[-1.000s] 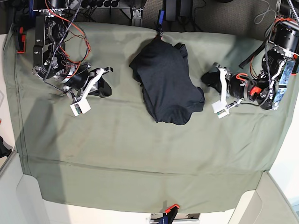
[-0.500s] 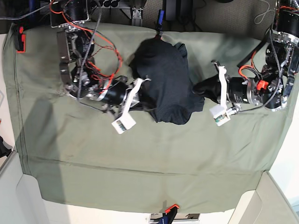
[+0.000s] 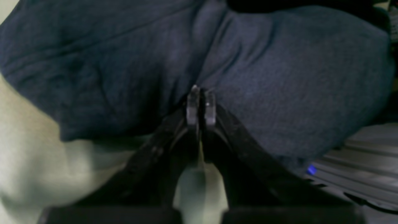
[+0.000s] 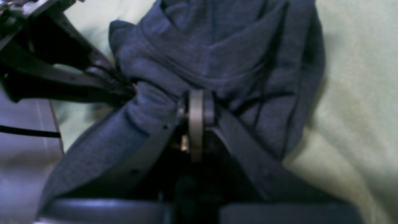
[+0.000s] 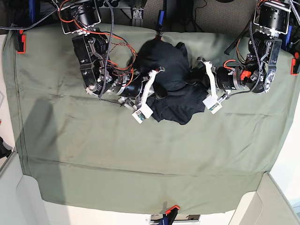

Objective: Fold the T-shirt properly
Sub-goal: 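Release the folded shirt and lift both grippers away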

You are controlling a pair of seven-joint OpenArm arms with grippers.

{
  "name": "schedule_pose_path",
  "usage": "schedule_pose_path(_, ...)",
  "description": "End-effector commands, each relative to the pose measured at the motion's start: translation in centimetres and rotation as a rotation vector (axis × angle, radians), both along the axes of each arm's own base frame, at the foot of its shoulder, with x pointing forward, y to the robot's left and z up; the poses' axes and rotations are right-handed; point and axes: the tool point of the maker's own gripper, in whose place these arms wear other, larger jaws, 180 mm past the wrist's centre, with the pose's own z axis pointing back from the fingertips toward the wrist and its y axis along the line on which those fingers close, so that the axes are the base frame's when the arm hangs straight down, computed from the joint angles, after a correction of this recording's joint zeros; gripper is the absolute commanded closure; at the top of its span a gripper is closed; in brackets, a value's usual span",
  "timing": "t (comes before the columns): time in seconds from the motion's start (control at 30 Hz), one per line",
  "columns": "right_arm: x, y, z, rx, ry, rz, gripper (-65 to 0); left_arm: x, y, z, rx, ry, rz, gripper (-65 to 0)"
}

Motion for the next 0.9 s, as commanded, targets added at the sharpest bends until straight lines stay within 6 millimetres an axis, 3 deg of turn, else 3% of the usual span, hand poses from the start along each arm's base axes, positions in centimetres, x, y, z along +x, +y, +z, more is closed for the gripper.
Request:
schedule_pose_path(0.0, 0.6, 0.4, 1.4, 0.021, -0.03, 0.004, 0.0, 1.4, -0.5, 2.7, -0.039, -0.079, -0.016, -1.5)
schedule_pose_path(0.17, 1.3, 0.8, 6.7, 0.068, -0.159, 0.021, 0.0, 1.5, -1.8, 8.3, -0.015, -0.253, -0.12, -1.5)
schedule_pose_path(0.37, 2.4, -0.9, 9.5, 0.051, -0.223, -0.023, 0.0, -0.2, -0.9, 9.1, 0.06, -0.273, -0.187, -1.5)
schedule_pose_path(0.47, 2.3, -3.1, 9.1, 0.04, -0.192, -0.049, 0.0, -2.3, -0.2, 7.8, 0.095, -0.213, -0.211, -1.5)
schedule_pose_path(0.57, 0.7, -6.0, 7.5, 0.028, -0.147, -0.097, 0.0, -5.4, 0.9, 6.2, 0.117, -0.127, -0.204, -1.5)
schedule_pose_path(0.7, -2.3, -9.9, 4.9, -0.015, -0.072, -0.152, 0.0, -8.0, 3.2, 5.5, 0.143, -0.07, -0.137, -1.5)
schedule_pose_path(0.87, -7.5, -14.4, 2.5, -0.11, 0.005, -0.184, 0.0, -12.2, 5.1, 5.6, 0.169, 0.007, -0.087, -1.5)
